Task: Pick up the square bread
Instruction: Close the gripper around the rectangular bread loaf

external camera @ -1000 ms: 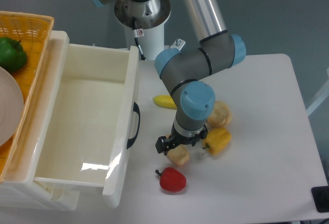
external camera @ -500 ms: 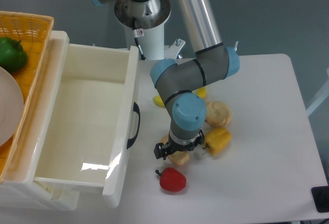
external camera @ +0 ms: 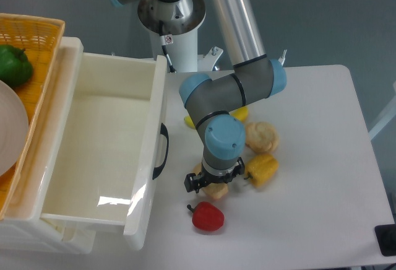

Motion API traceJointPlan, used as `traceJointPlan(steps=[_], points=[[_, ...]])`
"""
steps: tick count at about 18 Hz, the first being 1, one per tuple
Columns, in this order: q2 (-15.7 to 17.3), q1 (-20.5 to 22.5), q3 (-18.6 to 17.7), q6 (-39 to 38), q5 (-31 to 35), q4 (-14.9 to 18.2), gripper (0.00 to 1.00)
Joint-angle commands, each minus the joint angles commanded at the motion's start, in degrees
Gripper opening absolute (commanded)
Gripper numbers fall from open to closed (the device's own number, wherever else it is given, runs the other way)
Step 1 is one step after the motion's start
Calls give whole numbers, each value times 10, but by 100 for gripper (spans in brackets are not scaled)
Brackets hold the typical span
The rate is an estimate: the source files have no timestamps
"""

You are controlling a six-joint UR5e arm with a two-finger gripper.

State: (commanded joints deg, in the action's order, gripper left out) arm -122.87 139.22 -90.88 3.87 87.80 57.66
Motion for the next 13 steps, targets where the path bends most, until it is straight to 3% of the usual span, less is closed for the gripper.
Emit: traceJointPlan(steps=[1, 5, 8, 13], points=[[0, 0, 0, 0, 0, 0, 64], [0, -1, 1, 2, 1, 1, 46], [2, -1, 1, 3, 2, 1, 21], [6, -6, 16, 16, 33, 5, 16]])
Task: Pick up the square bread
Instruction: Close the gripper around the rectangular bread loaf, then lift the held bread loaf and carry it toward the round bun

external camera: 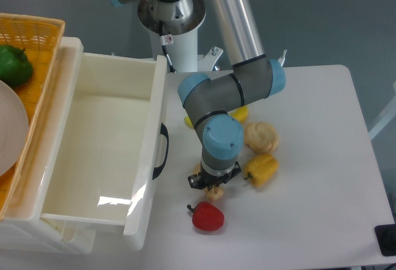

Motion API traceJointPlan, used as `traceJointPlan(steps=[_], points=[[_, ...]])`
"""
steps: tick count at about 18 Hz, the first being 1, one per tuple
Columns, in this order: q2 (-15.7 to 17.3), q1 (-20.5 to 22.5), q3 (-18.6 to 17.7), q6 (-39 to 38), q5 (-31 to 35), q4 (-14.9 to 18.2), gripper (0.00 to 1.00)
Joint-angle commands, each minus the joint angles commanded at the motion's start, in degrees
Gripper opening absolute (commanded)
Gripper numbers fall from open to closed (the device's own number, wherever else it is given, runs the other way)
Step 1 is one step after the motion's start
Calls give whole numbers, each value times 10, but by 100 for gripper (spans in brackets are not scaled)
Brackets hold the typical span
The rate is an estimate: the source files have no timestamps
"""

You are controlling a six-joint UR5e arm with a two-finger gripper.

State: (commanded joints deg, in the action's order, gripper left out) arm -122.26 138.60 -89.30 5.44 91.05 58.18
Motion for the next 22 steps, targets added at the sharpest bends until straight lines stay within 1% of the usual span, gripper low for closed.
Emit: traceJointPlan(steps=[2, 4, 6, 9, 10, 12, 13, 18, 20, 22], points=[[9, 0, 3, 26, 0, 2, 16], [24, 0, 3, 58, -2, 4, 16], [39, 0, 4, 83, -3, 14, 16], [57, 1, 6, 130, -3, 16, 16], [65, 3, 6, 144, -3, 21, 16], [84, 7, 6, 178, -4, 43, 16], [92, 9, 6, 199, -5, 47, 16], [122, 38, 5, 310, -13, 60, 16], [135, 54, 4, 361, -31, 79, 16], [148, 75, 4, 428, -47, 101, 16]])
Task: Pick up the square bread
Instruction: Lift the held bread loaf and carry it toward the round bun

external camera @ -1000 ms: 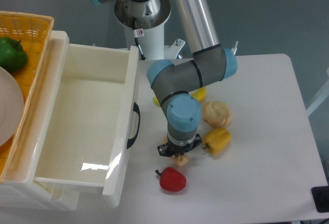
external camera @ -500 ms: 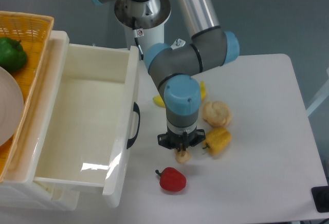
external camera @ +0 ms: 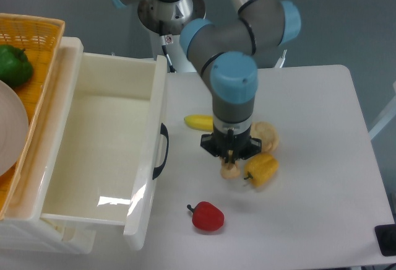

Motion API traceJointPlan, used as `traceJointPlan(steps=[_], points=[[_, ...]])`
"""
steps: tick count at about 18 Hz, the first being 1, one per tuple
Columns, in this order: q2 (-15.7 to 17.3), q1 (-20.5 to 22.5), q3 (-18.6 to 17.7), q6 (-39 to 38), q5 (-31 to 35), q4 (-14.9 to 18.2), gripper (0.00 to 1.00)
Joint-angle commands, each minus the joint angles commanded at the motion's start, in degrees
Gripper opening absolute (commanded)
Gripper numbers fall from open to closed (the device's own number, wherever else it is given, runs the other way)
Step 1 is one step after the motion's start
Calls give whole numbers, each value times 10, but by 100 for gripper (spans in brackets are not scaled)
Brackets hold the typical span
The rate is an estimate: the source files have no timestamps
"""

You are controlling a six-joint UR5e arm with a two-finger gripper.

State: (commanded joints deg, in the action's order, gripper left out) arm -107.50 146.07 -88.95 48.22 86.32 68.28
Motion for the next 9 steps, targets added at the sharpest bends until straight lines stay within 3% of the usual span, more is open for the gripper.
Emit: traceJointPlan(steps=[9], points=[[18, 23, -1, 83, -1, 36, 16]])
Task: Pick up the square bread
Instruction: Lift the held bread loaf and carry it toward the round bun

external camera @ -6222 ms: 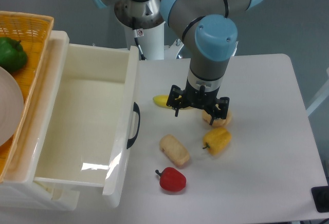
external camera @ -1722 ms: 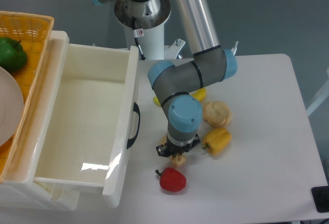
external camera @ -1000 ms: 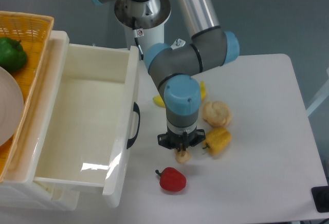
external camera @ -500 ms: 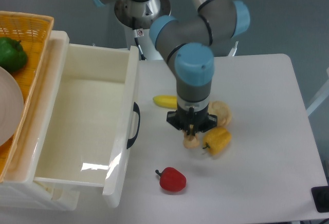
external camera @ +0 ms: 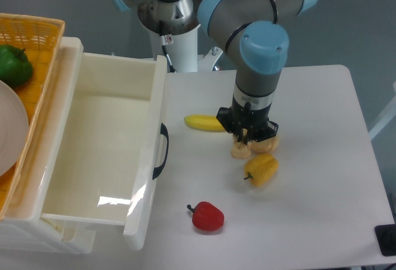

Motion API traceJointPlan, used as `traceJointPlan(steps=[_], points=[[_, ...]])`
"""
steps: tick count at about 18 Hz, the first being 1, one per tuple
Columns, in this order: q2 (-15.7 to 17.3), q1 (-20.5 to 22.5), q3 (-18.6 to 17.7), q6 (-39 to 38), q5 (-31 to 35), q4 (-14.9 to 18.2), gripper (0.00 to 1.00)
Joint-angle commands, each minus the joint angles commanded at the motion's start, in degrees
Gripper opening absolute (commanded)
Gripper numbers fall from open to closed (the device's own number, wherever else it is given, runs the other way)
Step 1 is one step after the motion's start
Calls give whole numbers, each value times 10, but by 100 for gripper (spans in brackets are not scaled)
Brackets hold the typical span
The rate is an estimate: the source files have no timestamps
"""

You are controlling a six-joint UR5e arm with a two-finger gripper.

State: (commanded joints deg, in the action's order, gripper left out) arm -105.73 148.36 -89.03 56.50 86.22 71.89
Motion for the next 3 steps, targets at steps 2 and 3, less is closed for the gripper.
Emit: traceJointPlan(steps=[2, 3], points=[[1, 4, 0, 9, 0, 9, 16], [4, 6, 0, 10, 0, 12, 16]])
